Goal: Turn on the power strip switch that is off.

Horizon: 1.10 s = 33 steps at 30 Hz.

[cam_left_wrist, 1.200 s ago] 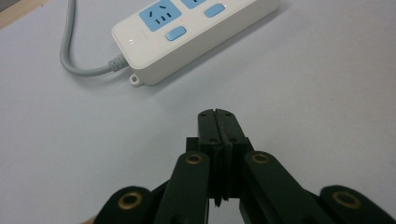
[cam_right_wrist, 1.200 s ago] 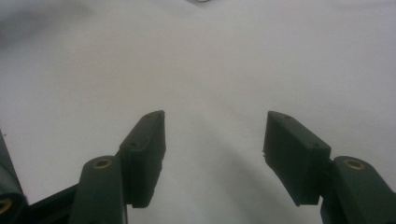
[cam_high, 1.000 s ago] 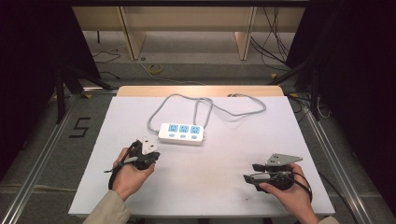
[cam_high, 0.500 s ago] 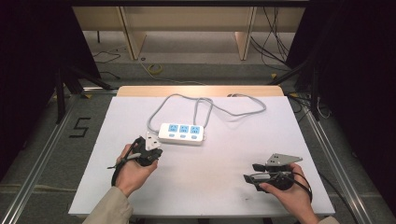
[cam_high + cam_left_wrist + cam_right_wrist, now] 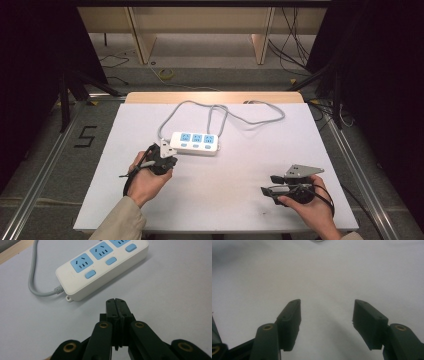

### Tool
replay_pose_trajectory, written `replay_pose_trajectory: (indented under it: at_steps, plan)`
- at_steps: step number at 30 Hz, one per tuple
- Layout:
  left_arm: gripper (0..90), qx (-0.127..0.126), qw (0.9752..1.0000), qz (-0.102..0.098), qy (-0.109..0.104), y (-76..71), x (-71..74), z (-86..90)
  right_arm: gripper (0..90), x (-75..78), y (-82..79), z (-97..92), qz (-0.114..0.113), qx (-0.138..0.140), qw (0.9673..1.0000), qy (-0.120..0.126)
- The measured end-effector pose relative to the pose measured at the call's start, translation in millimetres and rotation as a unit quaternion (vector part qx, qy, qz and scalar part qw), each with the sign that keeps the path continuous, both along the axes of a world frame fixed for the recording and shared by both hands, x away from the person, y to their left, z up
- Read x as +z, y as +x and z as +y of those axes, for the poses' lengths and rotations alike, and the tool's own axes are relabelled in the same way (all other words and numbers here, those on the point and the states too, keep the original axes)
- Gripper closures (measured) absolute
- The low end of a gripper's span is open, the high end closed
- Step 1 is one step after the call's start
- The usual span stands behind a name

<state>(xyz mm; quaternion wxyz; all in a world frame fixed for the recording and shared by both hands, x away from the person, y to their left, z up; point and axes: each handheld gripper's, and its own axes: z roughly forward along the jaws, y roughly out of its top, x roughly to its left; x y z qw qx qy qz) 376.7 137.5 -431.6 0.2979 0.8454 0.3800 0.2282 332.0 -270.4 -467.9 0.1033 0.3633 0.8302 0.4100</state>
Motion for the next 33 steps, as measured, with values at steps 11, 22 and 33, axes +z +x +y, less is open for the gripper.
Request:
replay_pose_trajectory:
  at_steps: [11, 22, 33]
  plan:
    - [89.7, -0.005, 1.0000, 0.004, 0.006, 5.6, 2.3, -9.4, 40.7, 0.0, 0.1, -0.1, -0.001, -0.001, 1.0000, 0.000]
    - [89.7, -0.007, 0.9999, 0.010, 0.008, 10.8, 2.0, -15.5, 40.9, 0.1, 0.0, -0.1, -0.002, -0.001, 1.0000, 0.000]
    - [89.7, -0.012, 0.9998, 0.015, 0.011, 16.5, 4.7, -22.4, 40.9, 0.1, 0.0, -0.1, -0.002, -0.001, 1.0000, 0.000]
